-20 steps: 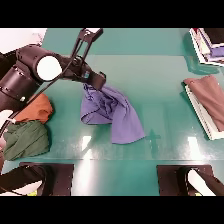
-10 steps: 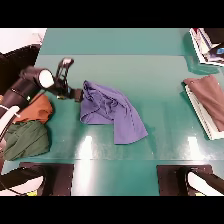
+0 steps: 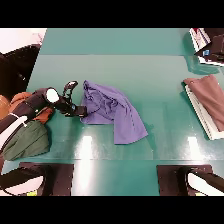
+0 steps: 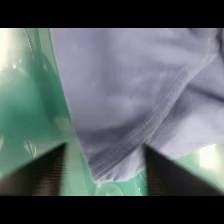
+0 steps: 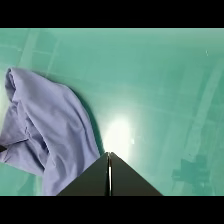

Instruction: Fold the shirts.

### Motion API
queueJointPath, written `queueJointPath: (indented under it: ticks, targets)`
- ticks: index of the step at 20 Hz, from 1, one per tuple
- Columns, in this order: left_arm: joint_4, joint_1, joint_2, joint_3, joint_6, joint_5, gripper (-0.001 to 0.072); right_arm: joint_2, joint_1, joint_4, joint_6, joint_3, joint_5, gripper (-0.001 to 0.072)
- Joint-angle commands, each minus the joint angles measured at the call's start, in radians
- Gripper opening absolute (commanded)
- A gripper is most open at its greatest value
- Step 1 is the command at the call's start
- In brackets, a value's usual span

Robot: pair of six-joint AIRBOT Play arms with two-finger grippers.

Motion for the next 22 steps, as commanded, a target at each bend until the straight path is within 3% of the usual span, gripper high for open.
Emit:
queueJointPath:
  ticks: [1, 2, 3, 6, 10, 11, 12, 13, 17, 21, 22]
  targets:
    - [-0.016, 0.001, -0.001, -0.023, 0.016, -0.005, 0.0263, 0.003, -0.002, 0.0, 0.0, 0.0, 0.0, 0.0016]
    - [-0.013, 0.001, 0.0, -0.023, 0.017, 0.001, 0.0067, 0.003, -0.002, 0.0, 0.001, 0.0, 0.01, 0.0016]
    - [0.003, 0.004, 0.0, -0.02, 0.024, 0.007, 0.0025, 0.003, -0.002, -0.001, 0.001, 0.0, 0.033, 0.0016]
    - [0.139, 0.027, 0.015, 0.04, 0.019, -0.025, 0.0024, 0.03, -0.002, -0.084, 0.038, -0.074, 0.115, 0.0016]
    - [0.173, 0.071, 0.042, 0.106, 0.02, -0.021, 0.0024, 0.164, -0.006, -0.146, 0.053, -0.479, 0.025, 0.0023]
    - [0.175, 0.071, 0.042, 0.108, 0.021, -0.012, 0.0025, 0.19, -0.001, -0.115, 0.053, -0.61, -0.005, 0.0192]
    - [0.174, 0.071, 0.04, 0.108, 0.021, -0.003, 0.0025, 0.205, 0.008, -0.066, 0.051, -0.731, -0.033, 0.0441]
    - [0.175, 0.071, 0.038, 0.108, 0.021, 0.006, 0.0025, 0.21, 0.027, -0.016, 0.043, -0.857, -0.084, 0.0491]
    - [0.175, 0.071, 0.038, 0.108, 0.021, 0.044, 0.0025, 0.13, 0.182, 0.217, -0.063, -1.196, -0.385, 0.0487]
    - [0.175, 0.071, 0.038, 0.108, 0.021, 0.047, 0.0025, -0.004, 0.325, 0.293, -0.089, -1.209, -0.536, 0.0481]
    - [0.175, 0.071, 0.038, 0.108, 0.021, 0.048, 0.0025, -0.034, 0.342, 0.293, -0.094, -1.187, -0.537, 0.0443]
